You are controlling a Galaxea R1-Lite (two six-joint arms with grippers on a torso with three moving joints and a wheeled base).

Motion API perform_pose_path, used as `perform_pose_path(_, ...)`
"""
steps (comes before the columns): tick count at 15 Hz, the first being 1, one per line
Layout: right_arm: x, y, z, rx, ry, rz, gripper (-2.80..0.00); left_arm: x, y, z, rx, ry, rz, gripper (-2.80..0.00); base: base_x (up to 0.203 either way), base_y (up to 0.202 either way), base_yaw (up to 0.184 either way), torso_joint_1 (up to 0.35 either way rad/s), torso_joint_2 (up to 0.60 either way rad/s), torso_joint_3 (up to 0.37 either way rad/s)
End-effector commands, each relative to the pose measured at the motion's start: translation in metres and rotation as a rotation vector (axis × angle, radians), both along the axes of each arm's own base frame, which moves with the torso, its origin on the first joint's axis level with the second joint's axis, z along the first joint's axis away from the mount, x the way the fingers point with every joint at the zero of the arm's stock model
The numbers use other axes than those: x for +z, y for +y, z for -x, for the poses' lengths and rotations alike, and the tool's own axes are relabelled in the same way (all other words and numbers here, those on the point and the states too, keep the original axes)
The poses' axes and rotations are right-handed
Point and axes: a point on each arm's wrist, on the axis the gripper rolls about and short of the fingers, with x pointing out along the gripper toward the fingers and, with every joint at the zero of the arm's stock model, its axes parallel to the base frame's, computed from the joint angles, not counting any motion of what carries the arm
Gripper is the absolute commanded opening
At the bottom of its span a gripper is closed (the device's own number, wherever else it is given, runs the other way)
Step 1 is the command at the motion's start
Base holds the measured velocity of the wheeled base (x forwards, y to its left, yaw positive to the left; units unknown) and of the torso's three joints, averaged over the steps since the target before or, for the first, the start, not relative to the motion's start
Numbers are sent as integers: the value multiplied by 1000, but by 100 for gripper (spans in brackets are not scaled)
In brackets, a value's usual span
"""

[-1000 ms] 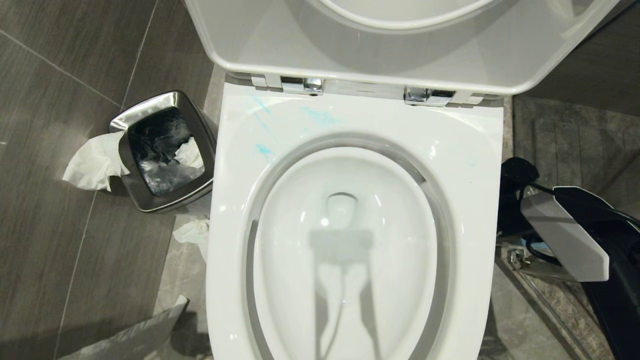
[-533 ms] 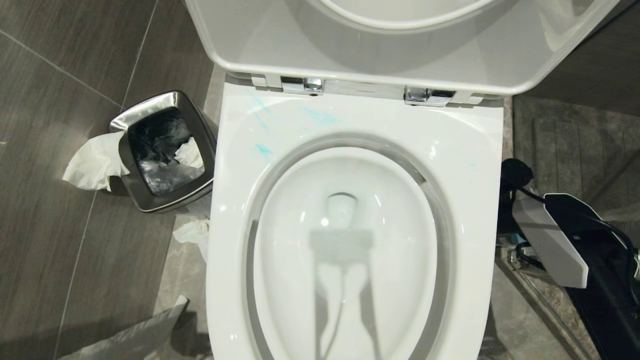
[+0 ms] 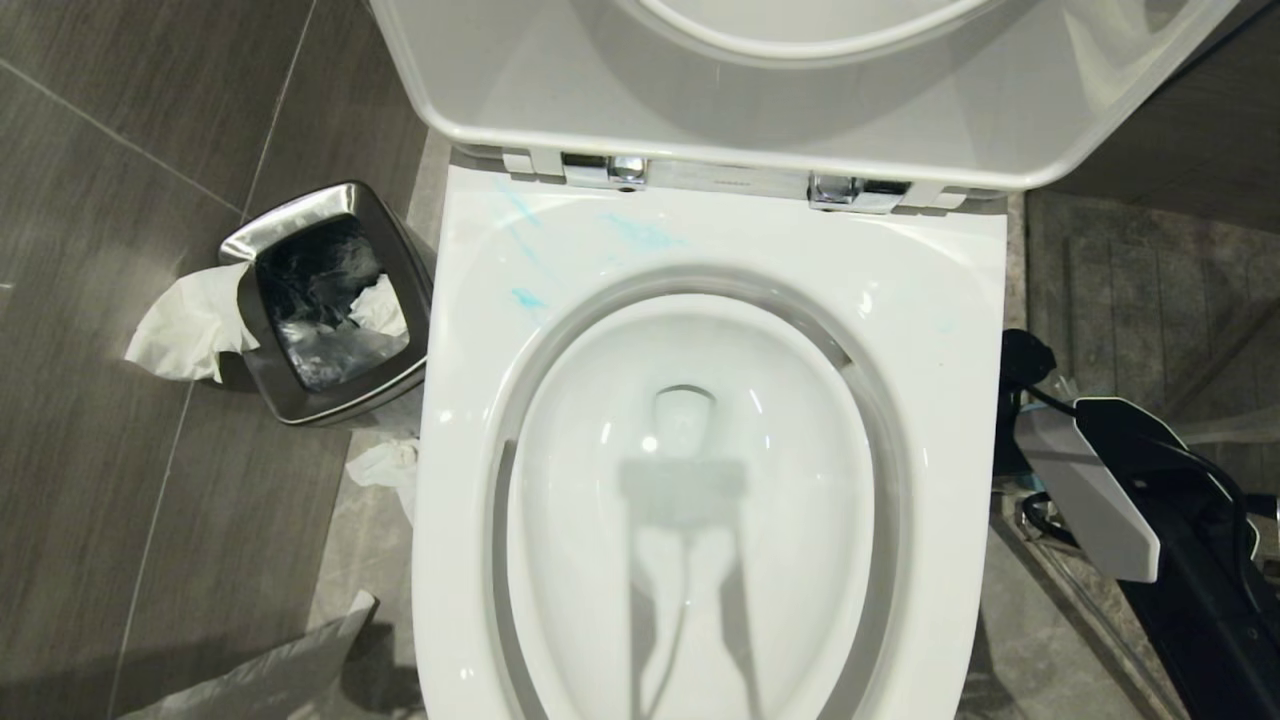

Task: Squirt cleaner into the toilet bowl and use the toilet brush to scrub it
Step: Pour in the cleaning agent

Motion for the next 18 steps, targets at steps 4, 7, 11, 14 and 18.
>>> perform_pose_path(4, 8, 0, 2, 2, -23, 0, 0, 0, 0, 0, 1, 1, 0, -280, 0, 0, 0, 0, 0, 0)
perform_pose_path(7, 8, 1, 2, 4, -23, 0, -280, 0, 0, 0, -1, 1, 0, -280, 0, 0, 0, 0, 0, 0)
perform_pose_path(11, 8, 1, 2, 4, -23, 0, -280, 0, 0, 0, 0, 1, 0, -280, 0, 0, 0, 0, 0, 0)
perform_pose_path(14, 8, 0, 2, -1, -22, 0, -280, 0, 0, 0, -1, 1, 0, -280, 0, 0, 0, 0, 0, 0)
perform_pose_path(18, 6, 0, 2, -4, -13, -1, -280, 0, 0, 0, 0, 1, 0, -280, 0, 0, 0, 0, 0, 0)
